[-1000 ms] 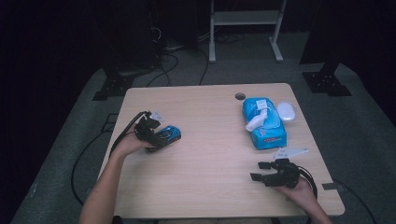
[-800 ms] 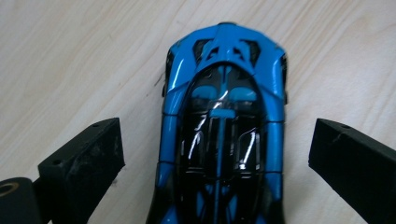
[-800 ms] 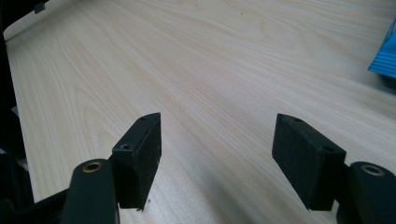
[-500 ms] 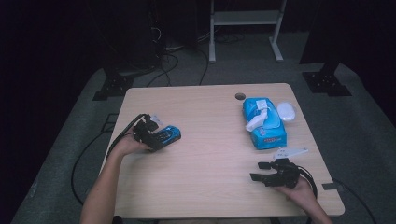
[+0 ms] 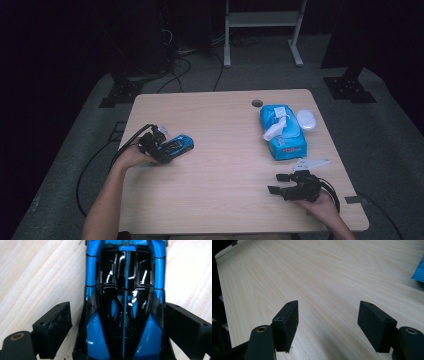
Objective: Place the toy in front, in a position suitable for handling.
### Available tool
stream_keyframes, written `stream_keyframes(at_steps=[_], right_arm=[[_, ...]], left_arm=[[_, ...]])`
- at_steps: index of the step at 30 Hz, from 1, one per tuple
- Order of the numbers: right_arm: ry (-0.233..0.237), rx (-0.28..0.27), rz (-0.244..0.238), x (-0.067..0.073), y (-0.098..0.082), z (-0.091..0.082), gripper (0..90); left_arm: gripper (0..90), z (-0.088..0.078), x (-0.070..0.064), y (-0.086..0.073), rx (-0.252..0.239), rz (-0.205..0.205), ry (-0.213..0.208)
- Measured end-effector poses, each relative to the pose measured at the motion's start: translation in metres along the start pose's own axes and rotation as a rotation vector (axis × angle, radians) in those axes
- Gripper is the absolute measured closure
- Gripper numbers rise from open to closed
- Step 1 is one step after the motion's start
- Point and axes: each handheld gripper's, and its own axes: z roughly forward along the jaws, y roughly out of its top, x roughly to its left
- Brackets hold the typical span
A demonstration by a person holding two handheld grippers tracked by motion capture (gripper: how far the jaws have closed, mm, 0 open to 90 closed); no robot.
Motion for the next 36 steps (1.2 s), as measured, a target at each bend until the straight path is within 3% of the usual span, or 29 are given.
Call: stream_keyframes(at_steps=[7,9,11,13,21,36], right_arm=[[-0.002,0.001,-0.001,0.000,0.000,0.000,32.5],[-0.002,-0.001,0.001,0.000,0.000,0.000,32.5],[-0.001,-0.001,0.002,0.000,0.000,0.000,32.5],[-0.002,-0.002,-0.001,0.000,0.000,0.000,32.5],[-0.003,-0.004,0.002,0.000,0.000,0.000,32.5],[-0.005,-0.003,0.000,0.000,0.000,0.000,32.6]], left_arm=[[13.8,0.002,0.003,-0.002,-0.001,-0.022,-0.030],[22.7,0.001,0.003,-0.002,-0.011,-0.020,-0.051],[24.0,-0.002,0.000,-0.003,-0.018,0.009,-0.034],[24.2,-0.002,-0.001,-0.004,-0.030,0.009,-0.034],[24.5,-0.004,-0.001,-0.012,-0.080,-0.010,-0.037],[24.5,-0.014,-0.001,-0.012,-0.179,-0.028,-0.042]])
